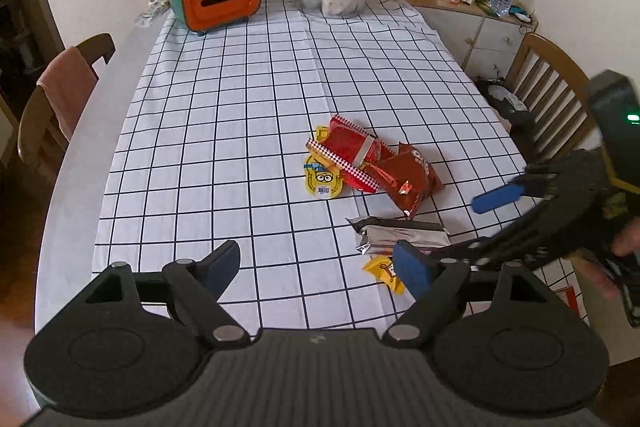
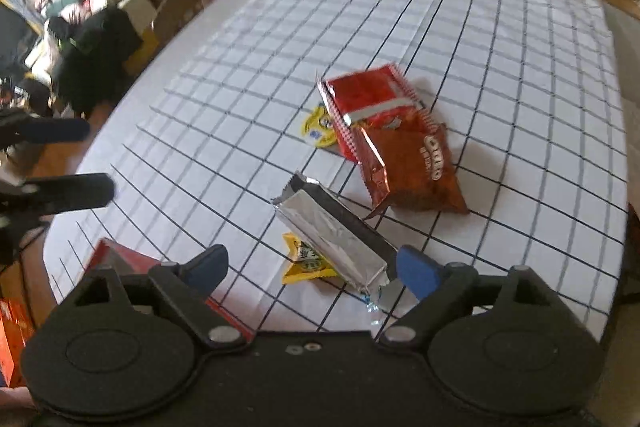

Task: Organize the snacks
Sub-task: 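Grasp the silver bar with the right tool while the left tool grasps the yellow candy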

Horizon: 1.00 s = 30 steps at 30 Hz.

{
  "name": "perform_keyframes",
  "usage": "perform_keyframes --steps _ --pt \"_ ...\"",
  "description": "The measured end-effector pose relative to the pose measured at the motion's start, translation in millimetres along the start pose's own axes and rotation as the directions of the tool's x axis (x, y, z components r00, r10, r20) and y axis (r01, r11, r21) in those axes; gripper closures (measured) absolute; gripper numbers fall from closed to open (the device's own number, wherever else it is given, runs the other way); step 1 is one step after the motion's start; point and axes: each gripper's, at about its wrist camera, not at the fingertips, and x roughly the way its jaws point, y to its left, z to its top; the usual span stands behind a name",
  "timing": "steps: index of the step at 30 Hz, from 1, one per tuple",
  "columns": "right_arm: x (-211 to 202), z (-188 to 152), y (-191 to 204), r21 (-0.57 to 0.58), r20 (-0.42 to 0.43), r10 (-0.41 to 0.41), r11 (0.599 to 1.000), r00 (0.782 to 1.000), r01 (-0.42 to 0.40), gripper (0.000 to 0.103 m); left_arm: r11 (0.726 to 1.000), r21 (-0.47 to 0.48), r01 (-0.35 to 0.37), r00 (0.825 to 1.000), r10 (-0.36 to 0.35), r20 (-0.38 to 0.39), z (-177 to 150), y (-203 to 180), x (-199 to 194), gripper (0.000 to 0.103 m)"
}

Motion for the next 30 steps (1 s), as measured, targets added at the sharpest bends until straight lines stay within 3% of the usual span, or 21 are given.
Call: perform_keyframes --steps 9,19,24,30 --pt "47 16 -11 -0.038 -0.094 -0.015 0.999 0.995 0.012 0.023 0.998 0.061 0.024 0.999 -0.023 -0.022 5 3 15 0.019" --pt "66 18 -12 -0.074 -0.127 -0.019 0.997 0.992 0.010 0.034 0.994 0.104 0.047 0.998 -0.042 -0.051 18 4 26 0.019" --pt "68 17 -17 -0.051 -0.124 0.004 0.999 0.992 -0.010 0.051 0.992 0.112 0.053 0.997 -0.046 -0.063 20 2 31 0.019" --pt "65 16 -23 -0.010 -0.109 0.045 0.999 0.993 -0.047 0.060 0.993 0.107 0.052 0.996 -0.043 -0.083 20 3 38 0.019"
